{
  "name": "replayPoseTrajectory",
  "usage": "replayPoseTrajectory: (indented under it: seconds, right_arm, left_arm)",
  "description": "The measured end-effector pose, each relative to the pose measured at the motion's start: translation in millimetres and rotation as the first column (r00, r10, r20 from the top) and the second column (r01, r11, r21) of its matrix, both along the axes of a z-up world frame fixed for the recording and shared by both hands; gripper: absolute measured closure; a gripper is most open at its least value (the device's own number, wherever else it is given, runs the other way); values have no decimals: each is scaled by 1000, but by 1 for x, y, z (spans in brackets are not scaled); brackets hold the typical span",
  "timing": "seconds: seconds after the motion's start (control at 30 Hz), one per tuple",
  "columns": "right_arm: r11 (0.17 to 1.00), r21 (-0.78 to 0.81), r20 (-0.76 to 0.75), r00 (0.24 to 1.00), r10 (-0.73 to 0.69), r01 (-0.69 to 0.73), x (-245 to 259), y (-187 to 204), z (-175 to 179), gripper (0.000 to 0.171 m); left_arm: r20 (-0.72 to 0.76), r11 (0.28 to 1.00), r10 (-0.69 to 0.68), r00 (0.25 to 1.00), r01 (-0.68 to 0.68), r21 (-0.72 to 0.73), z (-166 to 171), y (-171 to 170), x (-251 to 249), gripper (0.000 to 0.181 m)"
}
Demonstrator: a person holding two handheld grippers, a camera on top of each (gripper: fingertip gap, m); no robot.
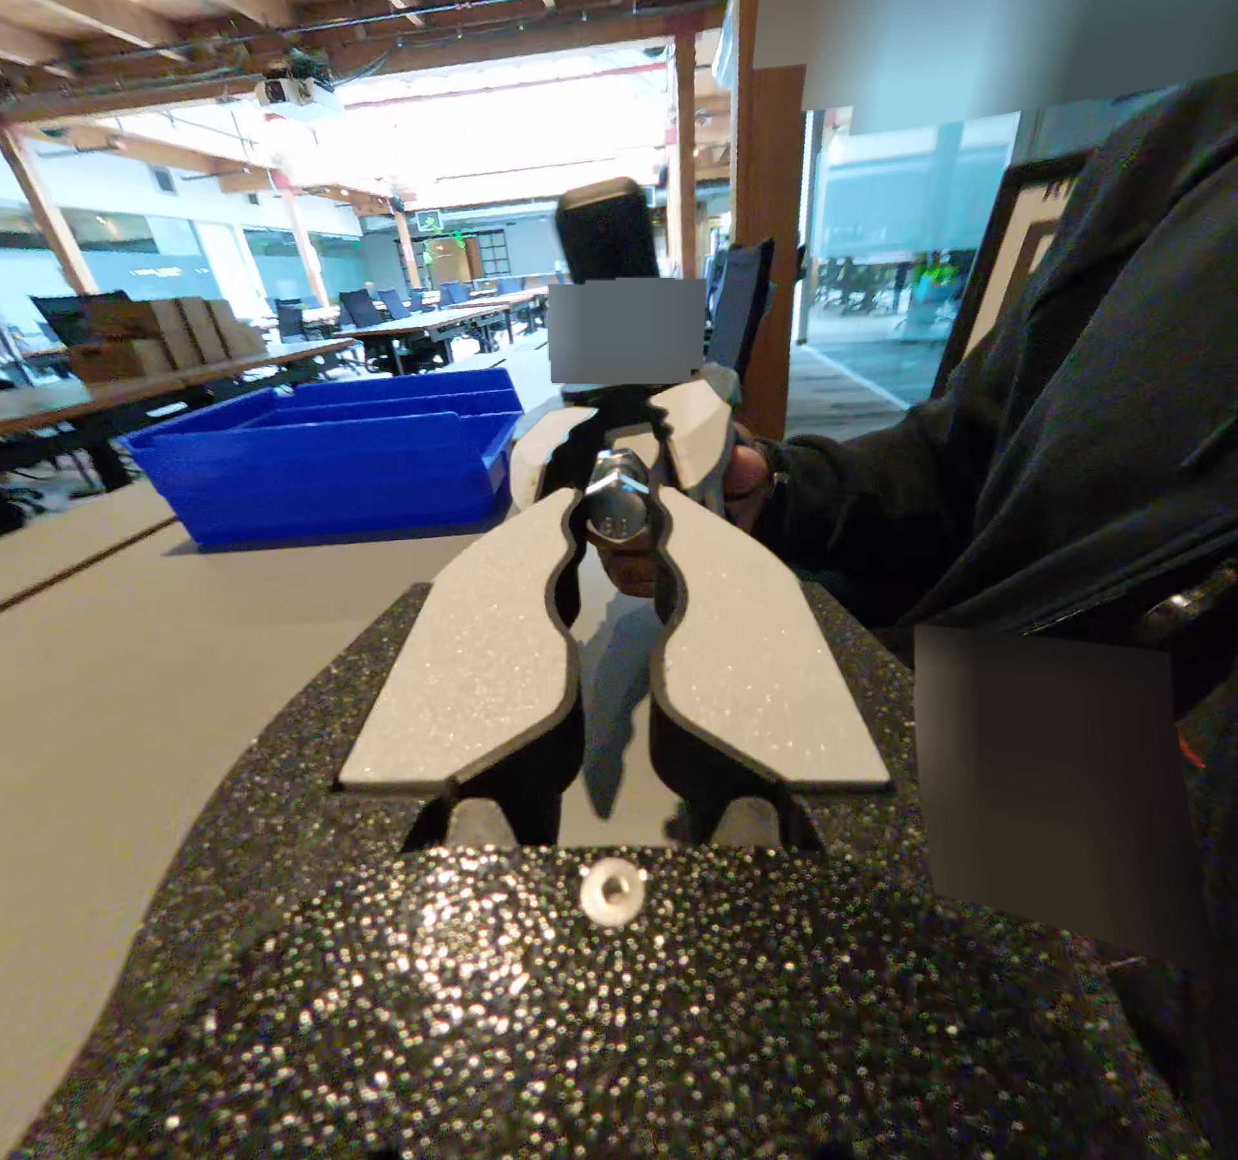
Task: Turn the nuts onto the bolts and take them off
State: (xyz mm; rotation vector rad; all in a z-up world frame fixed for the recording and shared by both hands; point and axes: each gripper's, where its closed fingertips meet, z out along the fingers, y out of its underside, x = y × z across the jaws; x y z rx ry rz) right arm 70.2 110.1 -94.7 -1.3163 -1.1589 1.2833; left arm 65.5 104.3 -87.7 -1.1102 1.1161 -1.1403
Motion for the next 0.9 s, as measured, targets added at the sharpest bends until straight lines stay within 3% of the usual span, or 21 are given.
replayPoseTrajectory:
  seconds: [0.17,0.37,0.5,0.6,0.7,0.8,0.9]
  right_arm:
    - [959,255,47,989,-138,122,-3,2,-1,130]
    - [937,320,17,988,-155,141,-2,-2,5,143]
    - [972,222,47,995,-93,81,-3,-5,0,153]
    - [999,-42,6,1000,16,-16,-2,-6,2,153]
    - [939,-308,-107,986,126,-153,-1,-7,4,153]
    - [946,-295,-157,983,91,-135,1,1,5,136]
    - [992,-117,-121,992,23,-37,3,3,10,131]
  left_arm:
    - [30,997,-44,999,46,-69,1,0,-2,165]
    - [0,991,-76,997,76,-110,-5,-2,3,165]
    - [-48,999,-32,998,30,-44,-9,-1,5,164]
    - [-80,997,34,996,-28,72,-9,-2,7,164]
    - [-97,986,81,992,-65,150,-9,-3,8,164]
    - [-68,994,65,996,-58,95,-6,-1,6,165]
    - [-26,999,34,999,-34,31,-2,1,2,164]
